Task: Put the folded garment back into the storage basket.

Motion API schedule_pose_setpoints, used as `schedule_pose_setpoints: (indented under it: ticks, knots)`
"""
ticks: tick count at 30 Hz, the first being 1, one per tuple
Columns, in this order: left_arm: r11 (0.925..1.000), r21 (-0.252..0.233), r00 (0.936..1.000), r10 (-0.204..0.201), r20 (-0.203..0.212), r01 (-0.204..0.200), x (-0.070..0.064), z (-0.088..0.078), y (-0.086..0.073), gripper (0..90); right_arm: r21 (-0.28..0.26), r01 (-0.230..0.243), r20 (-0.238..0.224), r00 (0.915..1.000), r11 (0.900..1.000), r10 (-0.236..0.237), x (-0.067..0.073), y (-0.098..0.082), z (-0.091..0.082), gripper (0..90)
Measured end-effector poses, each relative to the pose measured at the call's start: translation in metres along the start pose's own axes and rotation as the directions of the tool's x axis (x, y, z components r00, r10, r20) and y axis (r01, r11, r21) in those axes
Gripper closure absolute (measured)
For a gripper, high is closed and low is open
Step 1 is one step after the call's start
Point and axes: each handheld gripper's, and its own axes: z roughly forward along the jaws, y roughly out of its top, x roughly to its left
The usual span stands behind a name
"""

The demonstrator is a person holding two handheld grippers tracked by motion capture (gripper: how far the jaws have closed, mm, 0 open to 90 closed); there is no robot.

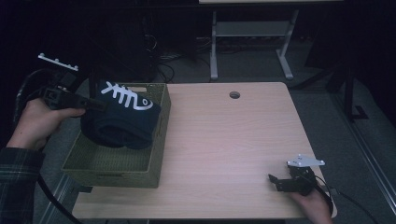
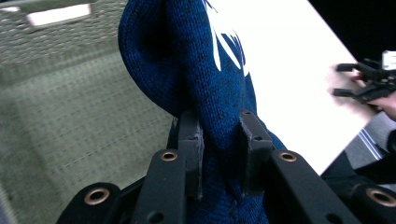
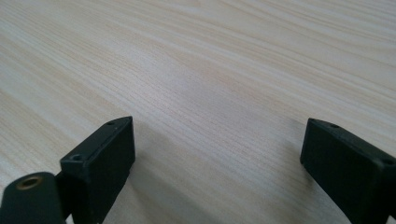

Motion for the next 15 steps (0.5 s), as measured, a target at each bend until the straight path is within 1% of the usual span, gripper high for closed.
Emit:
schedule_pose_setpoints:
  ticks: [1, 4, 5, 8, 9, 11, 14, 15]
  knots:
    - [0.9999, 0.005, 0.9999, -0.012, -0.010, 0.012, 0.004, 0.002, -0.003, 74.6, 0.000, 0.000, 0.000, 1.0000, 1.000, 0.000, 0.000, 0.000, 0.000, 9.7]
    - [0.9997, 0.012, 0.9996, -0.022, -0.017, 0.022, 0.008, 0.005, -0.006, 74.6, 0.000, 0.000, 0.000, 1.0000, 1.000, 0.000, 0.000, 0.000, 0.000, 9.6]
    - [0.9992, 0.014, 0.9991, -0.037, -0.022, 0.037, 0.012, 0.009, -0.010, 74.6, 0.000, 0.000, 0.000, 1.0000, 1.000, 0.000, 0.000, 0.000, 0.000, 9.7]
    - [0.9984, 0.019, 0.9984, -0.052, -0.020, 0.053, 0.017, 0.016, -0.015, 74.6, 0.000, 0.000, 0.000, 1.0000, 1.000, 0.000, 0.000, 0.000, 0.000, 9.7]
    - [0.9984, 0.019, 0.9984, -0.052, -0.020, 0.053, 0.017, 0.016, -0.015, 74.6, 0.000, 0.000, 0.000, 1.0000, 1.000, 0.000, 0.000, 0.000, 0.000, 9.7]
    - [0.9972, 0.021, 0.9973, -0.072, -0.016, 0.072, 0.022, 0.022, -0.019, 74.6, 0.000, 0.000, 0.000, 1.0000, 1.000, 0.000, 0.000, 0.000, 0.000, 9.7]
    - [0.9965, 0.022, 0.9967, -0.081, -0.009, 0.081, 0.025, 0.026, -0.022, 74.6, 0.000, 0.000, 0.000, 1.0000, 1.000, 0.000, 0.000, 0.000, 0.000, 9.7]
    - [0.9955, 0.021, 0.9957, -0.093, -0.003, 0.093, 0.028, 0.031, -0.025, 74.6, 0.000, 0.000, 0.000, 1.0000, 1.000, 0.000, 0.000, 0.000, 0.000, 9.7]
